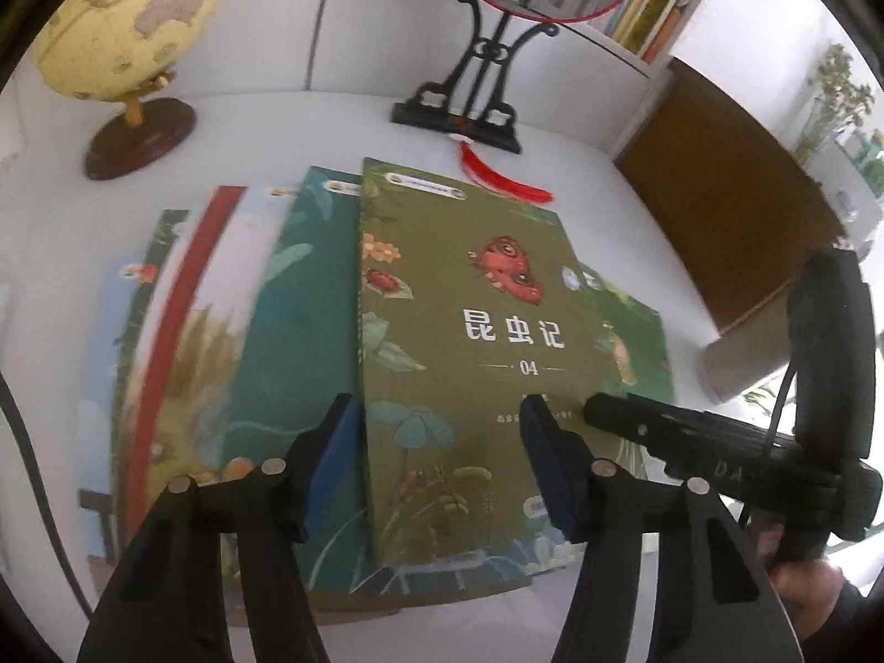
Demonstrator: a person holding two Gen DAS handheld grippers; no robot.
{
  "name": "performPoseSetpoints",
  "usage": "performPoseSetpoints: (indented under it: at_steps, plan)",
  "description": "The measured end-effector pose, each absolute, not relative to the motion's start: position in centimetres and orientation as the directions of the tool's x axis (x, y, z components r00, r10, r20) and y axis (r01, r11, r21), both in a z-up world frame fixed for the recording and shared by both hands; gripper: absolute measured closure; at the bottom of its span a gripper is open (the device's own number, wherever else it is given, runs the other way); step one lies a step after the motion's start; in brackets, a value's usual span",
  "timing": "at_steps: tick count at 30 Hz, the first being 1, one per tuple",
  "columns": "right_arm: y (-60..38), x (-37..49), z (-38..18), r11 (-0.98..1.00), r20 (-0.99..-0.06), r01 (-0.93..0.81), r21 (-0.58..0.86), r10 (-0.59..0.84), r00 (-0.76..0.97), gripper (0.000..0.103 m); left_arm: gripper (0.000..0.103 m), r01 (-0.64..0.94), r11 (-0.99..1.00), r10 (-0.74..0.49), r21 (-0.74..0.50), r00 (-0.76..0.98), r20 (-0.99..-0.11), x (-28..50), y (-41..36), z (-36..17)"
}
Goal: Organize books
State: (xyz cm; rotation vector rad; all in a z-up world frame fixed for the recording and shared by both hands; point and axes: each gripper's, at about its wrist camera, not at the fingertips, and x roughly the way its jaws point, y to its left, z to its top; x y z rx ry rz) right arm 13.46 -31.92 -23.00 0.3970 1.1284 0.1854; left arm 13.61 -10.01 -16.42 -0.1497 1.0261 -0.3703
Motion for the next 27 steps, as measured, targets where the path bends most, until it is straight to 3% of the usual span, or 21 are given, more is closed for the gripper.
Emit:
performPoseSetpoints:
  at_steps: [16,27]
  plan:
    - [-25.3,5.9,-21.2,0.923,-0.866,-0.134,0.361,0.385,0.318,0.060,0.047,0.139,0.926,-0.377,-0.351,0.413,-0.829,5.3,-3.5,-16.5]
    - [-28.9,5.0,-23.6,0.780,-0.753,-0.042,0.624,0.615,0.232,0.056,0.047,0.059,0.903,-0.415,-0.426,0.376,-0.828,5.5,-1.7,-18.3]
